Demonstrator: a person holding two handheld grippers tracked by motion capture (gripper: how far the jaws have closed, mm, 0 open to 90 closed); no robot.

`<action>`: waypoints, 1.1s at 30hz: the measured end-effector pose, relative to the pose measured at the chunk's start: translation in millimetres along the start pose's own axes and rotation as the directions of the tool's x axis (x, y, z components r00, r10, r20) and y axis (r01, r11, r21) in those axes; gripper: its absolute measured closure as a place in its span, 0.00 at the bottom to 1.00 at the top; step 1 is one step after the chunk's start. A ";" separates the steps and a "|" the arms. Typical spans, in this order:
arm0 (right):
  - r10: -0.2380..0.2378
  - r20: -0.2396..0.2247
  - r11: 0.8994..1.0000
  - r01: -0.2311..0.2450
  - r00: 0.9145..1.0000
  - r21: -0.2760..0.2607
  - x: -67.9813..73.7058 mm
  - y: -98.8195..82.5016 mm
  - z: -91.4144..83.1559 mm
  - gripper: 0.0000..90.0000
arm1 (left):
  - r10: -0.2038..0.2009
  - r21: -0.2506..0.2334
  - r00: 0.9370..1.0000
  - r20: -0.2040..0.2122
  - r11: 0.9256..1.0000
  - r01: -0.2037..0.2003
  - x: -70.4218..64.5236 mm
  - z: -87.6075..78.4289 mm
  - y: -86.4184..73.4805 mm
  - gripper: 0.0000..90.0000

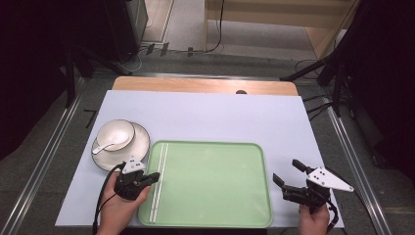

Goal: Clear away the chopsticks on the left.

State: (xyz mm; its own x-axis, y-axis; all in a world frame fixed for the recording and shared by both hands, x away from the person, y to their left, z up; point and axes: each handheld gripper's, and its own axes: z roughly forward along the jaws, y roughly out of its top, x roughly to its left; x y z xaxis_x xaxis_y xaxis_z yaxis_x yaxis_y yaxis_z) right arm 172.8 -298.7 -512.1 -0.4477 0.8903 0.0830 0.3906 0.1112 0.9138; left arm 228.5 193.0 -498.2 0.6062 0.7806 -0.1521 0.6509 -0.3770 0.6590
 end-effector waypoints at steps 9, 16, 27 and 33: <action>-0.002 0.007 1.000 0.002 1.000 -0.001 0.2 0.2 -0.9 0.15 | 0.013 0.038 1.000 0.029 0.999 -0.014 -15.9 -3.2 -23.4 1.00; -0.001 0.011 1.000 0.001 1.000 0.001 -0.6 -0.1 -1.6 0.15 | 0.033 0.050 0.999 0.019 0.998 -0.033 -16.5 -8.7 -29.4 1.00; -0.009 0.017 1.000 0.009 1.000 0.007 -1.4 -0.5 -1.2 0.15 | 0.030 0.060 0.998 0.050 0.998 -0.033 -17.1 -2.7 -31.7 1.00; -0.010 0.016 1.000 0.010 1.000 0.009 -1.2 -0.6 -1.1 0.15 | 0.022 0.048 0.997 0.071 0.999 -0.026 -13.1 -3.0 -32.4 0.98</action>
State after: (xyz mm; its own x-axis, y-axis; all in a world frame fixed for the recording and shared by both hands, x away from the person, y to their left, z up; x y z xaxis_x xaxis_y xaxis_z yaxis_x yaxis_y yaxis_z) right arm 172.3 -300.3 -512.4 -0.4388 0.8960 0.0677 0.3933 0.1237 0.9110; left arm 198.1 196.5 -515.3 0.6514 0.7348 -0.1892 0.6562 -0.4204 0.6266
